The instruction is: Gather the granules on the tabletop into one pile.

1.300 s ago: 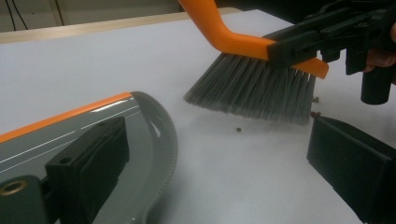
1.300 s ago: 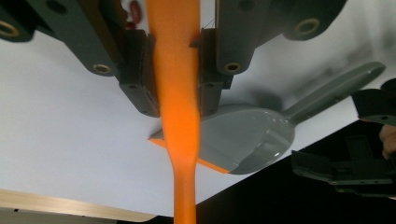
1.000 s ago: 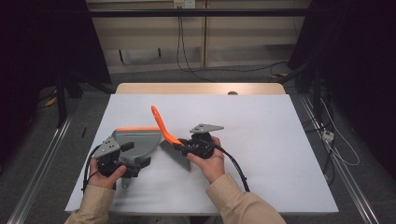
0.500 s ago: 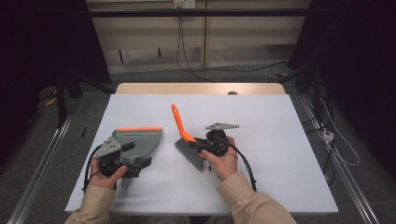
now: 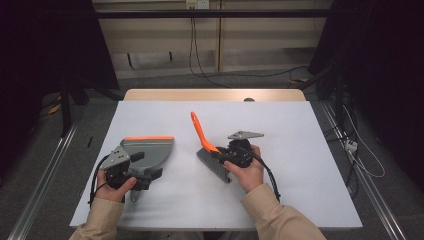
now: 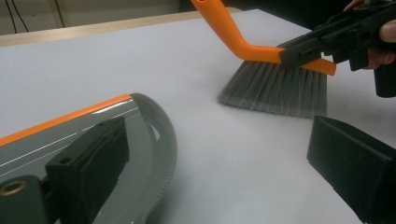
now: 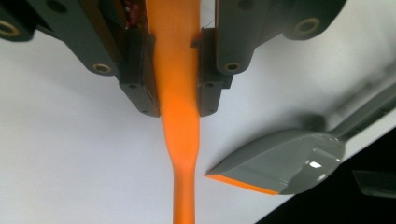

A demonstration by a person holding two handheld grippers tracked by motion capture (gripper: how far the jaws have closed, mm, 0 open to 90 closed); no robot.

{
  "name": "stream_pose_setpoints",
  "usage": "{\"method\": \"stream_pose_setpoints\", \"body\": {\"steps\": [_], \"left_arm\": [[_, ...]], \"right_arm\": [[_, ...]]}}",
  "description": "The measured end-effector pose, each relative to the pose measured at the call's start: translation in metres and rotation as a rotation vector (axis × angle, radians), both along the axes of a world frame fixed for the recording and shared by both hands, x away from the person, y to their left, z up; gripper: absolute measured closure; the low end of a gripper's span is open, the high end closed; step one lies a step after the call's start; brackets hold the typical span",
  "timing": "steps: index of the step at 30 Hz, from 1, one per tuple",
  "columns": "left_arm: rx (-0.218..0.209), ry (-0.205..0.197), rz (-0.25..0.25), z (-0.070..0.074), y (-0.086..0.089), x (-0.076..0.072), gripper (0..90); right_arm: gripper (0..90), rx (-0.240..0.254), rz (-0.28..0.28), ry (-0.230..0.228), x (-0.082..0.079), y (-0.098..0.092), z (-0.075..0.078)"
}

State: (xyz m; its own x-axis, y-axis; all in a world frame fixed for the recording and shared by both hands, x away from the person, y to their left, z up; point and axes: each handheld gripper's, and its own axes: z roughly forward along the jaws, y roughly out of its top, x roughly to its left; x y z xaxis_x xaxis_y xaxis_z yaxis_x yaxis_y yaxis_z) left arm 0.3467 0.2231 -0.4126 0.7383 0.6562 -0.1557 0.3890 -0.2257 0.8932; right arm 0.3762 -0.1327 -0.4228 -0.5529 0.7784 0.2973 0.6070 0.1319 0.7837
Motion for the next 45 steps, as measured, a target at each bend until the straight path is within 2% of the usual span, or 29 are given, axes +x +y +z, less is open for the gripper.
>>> {"method": "stream_pose_setpoints", "body": {"steps": [7, 12, 19, 24, 31, 45], "left_arm": [[0.011, 0.001, -0.008, 0.0, -0.002, 0.001, 5.4], [0.006, 0.0, -0.006, 0.0, -0.001, 0.0, 5.4], [0.003, 0.002, -0.001, 0.0, 0.001, -0.001, 5.4], [0.009, -0.001, -0.005, 0.0, -0.001, 0.0, 5.4], [0.01, 0.003, -0.004, 0.0, -0.002, 0.0, 5.4], [0.007, 0.003, 0.001, 0.0, 0.0, 0.0, 5.4]], "right_arm": [[71.8, 0.051, 0.016, -0.027, 0.001, -0.002, 0.011], [71.8, 0.052, 0.041, -0.051, 0.003, 0.006, 0.018], [71.7, 0.028, 0.159, -0.107, -0.004, -0.008, 0.023], [71.7, 0.001, 0.236, -0.135, -0.012, -0.018, 0.02], [71.7, -0.018, 0.33, -0.152, -0.015, -0.03, 0.012], [71.7, -0.006, 0.397, -0.155, -0.015, -0.031, 0.006]]}}
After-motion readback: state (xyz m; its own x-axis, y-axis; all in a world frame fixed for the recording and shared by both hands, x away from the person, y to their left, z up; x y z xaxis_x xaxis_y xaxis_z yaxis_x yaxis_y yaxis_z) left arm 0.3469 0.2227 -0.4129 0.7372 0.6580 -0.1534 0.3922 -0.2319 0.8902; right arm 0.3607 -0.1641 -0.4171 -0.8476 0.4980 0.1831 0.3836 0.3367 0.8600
